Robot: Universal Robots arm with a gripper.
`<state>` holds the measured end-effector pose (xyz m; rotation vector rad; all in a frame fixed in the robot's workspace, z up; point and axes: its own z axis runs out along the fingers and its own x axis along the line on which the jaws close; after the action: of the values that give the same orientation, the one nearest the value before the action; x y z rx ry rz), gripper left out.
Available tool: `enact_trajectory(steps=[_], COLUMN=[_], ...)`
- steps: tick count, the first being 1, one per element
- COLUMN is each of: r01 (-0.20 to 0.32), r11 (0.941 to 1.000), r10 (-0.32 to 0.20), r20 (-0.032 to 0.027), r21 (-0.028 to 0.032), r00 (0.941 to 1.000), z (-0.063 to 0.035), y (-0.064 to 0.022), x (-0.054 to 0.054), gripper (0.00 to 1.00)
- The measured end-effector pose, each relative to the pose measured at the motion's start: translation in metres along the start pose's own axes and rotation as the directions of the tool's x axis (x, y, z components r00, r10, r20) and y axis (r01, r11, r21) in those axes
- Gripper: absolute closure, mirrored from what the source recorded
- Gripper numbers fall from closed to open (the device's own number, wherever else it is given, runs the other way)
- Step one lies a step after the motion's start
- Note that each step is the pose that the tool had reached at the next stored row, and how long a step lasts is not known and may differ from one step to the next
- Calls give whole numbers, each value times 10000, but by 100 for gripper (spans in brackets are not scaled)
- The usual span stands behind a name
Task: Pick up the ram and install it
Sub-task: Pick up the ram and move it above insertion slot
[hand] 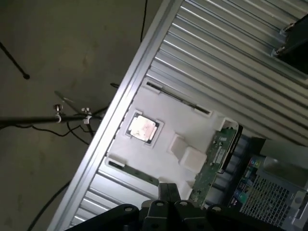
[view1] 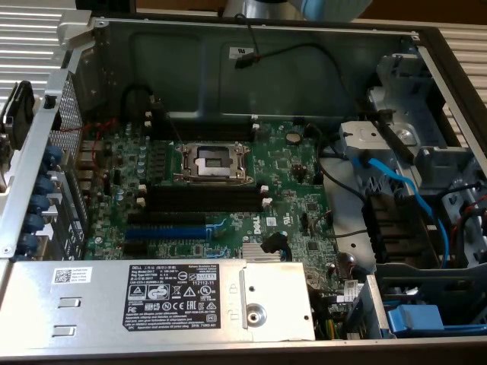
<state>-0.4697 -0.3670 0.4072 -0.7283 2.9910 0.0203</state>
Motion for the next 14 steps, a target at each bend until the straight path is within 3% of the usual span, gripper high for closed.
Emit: enact_trajectory(steps=[4,7,11,14], r01=[729,1269,1978,2512], r11=[9973,9919,9802,9678], r10=[-729,-1269,-1978,-2512], r20=[3,8,15,26], r21=[-47,-82,-128,-162], r00=[9973,9919,9802,9679], z=[0,1,0,1], y=[0,0,0,0], x=[0,0,0,0], gripper=[90,90,90,90])
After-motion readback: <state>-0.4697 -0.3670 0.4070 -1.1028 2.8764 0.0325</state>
